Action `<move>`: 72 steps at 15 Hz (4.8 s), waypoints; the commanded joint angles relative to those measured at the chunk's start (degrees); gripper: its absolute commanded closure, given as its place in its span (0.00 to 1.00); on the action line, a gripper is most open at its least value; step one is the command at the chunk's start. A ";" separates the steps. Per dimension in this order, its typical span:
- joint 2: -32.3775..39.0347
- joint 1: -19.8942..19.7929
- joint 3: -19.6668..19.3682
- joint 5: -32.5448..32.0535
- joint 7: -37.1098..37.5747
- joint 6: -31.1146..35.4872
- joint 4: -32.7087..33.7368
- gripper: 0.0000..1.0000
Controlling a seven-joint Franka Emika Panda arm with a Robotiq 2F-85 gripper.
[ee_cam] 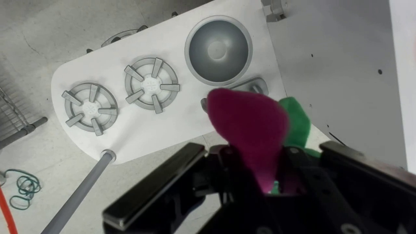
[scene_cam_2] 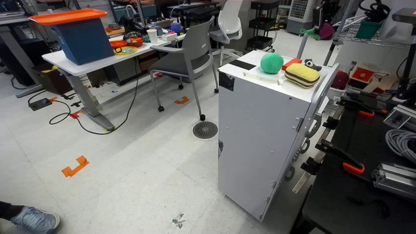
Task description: Put the beetroot plushy in the sink
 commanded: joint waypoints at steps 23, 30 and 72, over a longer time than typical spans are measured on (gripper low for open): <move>1.46 3.11 1.13 -7.20 8.57 1.96 -0.35 0.95; 2.14 3.63 1.23 -5.15 6.97 0.90 -0.27 0.52; 2.14 3.44 1.27 -4.63 6.21 0.06 -0.26 0.35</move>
